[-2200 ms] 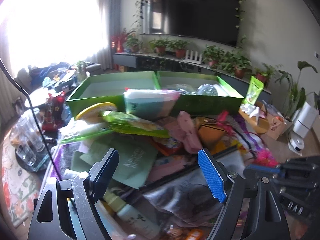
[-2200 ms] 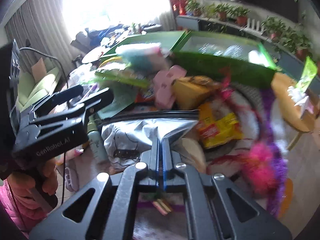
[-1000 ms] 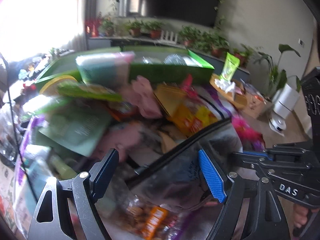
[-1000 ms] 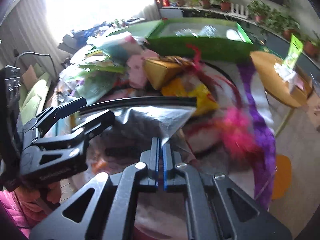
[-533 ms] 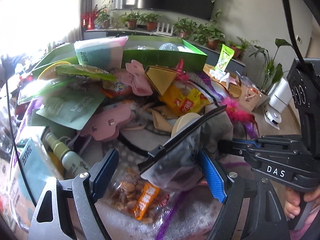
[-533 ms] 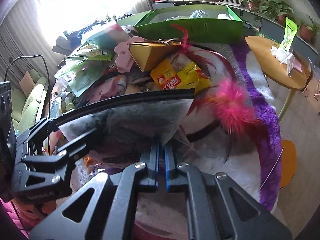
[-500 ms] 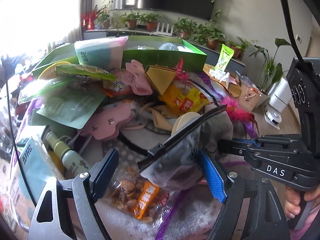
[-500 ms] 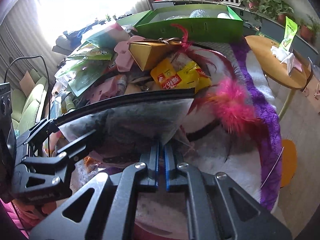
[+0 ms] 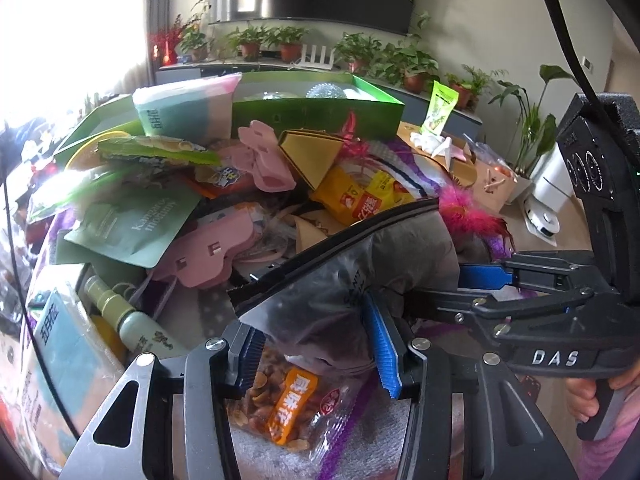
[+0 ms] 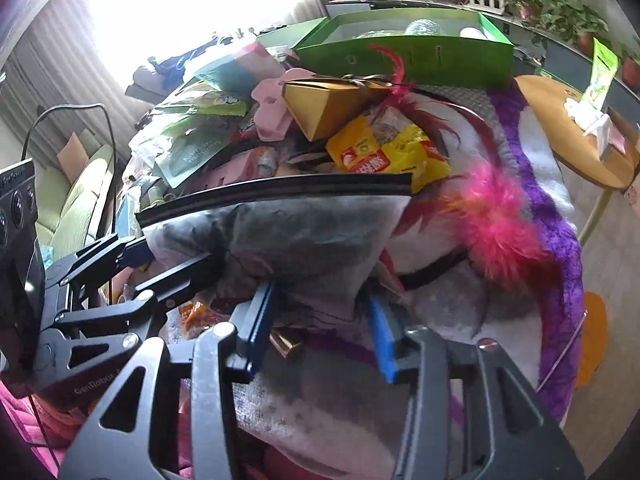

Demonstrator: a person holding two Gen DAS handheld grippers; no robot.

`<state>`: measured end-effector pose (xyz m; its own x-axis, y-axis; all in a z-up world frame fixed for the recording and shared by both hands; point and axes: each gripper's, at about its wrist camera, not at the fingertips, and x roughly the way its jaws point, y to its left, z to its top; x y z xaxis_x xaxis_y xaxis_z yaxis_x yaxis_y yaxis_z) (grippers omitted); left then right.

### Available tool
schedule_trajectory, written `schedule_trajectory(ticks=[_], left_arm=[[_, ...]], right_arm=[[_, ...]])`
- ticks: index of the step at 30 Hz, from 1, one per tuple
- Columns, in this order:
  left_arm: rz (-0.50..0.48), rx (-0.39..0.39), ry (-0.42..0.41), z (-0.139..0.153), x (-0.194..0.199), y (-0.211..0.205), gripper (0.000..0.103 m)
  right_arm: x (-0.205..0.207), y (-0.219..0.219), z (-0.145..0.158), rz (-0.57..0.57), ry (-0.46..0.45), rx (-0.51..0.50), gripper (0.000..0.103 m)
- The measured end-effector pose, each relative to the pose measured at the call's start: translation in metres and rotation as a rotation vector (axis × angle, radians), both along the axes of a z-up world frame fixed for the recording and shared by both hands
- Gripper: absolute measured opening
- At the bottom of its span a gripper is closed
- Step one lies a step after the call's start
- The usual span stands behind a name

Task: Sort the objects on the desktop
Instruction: 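Close both grippers on the silver foil bag and lift it, then carry the silver foil bag over the green-rimmed box lid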

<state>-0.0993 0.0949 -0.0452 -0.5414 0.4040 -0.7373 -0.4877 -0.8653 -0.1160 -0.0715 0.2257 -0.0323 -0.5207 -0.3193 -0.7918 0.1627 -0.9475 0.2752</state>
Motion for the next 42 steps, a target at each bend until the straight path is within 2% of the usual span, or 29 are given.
schedule_trajectory(ticks=[1,2,4,7,10,17,31,42], left_arm=[[-0.011,-0.001,0.0,-0.001,0.0,0.002,0.048],[-0.015,-0.006,0.002,-0.002,0.0,0.004,0.047],[-0.022,-0.023,0.025,0.0,0.002,0.008,0.04],[-0.027,-0.022,0.036,0.006,0.001,0.009,0.031],[-0.047,-0.007,0.055,0.017,0.0,0.01,0.029],[-0.087,-0.002,0.159,0.051,0.001,0.02,0.028],[-0.1,0.003,0.239,0.092,-0.024,0.036,0.028],[-0.109,0.0,0.311,0.125,-0.059,0.05,0.028]], right_arm=[[0.0,-0.002,0.0,0.004,0.002,0.012,0.041],[0.0,-0.004,0.0,0.014,0.0,0.015,0.028],[0.004,-0.01,0.002,0.028,0.015,0.056,0.013],[0.008,-0.011,0.008,0.036,0.031,0.047,0.007],[0.011,-0.009,0.018,0.03,0.058,0.044,0.006],[0.013,0.002,0.05,-0.001,0.14,0.033,0.006],[-0.006,0.02,0.088,-0.026,0.229,0.016,0.006],[-0.042,0.042,0.124,-0.026,0.292,0.017,0.006]])
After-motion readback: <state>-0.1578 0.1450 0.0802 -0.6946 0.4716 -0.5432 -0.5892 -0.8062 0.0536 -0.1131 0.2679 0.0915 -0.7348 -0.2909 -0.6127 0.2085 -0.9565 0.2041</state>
